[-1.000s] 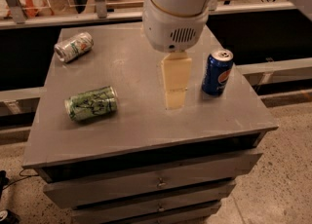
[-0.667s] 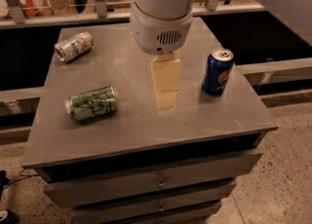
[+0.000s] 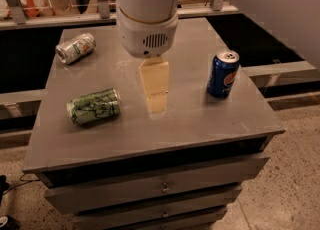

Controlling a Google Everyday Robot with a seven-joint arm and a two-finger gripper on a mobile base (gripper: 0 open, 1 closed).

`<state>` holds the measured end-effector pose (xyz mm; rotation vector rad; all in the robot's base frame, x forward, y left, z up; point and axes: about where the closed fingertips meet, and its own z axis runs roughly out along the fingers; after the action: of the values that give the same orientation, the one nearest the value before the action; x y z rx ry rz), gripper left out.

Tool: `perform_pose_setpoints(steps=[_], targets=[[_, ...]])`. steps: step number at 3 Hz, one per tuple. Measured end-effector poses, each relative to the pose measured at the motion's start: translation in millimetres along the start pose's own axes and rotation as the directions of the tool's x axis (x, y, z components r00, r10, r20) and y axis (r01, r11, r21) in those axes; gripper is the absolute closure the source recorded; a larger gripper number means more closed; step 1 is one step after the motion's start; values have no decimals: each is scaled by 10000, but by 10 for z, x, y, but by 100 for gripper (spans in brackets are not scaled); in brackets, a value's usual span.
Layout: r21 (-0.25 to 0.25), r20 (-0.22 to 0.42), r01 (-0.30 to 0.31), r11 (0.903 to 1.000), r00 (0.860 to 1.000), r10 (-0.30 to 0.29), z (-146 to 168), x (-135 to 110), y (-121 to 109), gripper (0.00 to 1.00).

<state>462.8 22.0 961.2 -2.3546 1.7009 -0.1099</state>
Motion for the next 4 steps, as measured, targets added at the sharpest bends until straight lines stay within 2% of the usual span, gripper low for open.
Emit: perform_pose_setpoints(steps=[1, 3, 4], targets=[[-5, 0, 24, 10000, 10000, -24, 5, -12, -6, 0], [-705, 1211, -166, 9974, 9923, 251, 192, -86, -5, 0], [-603, 1239, -194, 9980, 9919, 268, 178, -93, -14, 0]])
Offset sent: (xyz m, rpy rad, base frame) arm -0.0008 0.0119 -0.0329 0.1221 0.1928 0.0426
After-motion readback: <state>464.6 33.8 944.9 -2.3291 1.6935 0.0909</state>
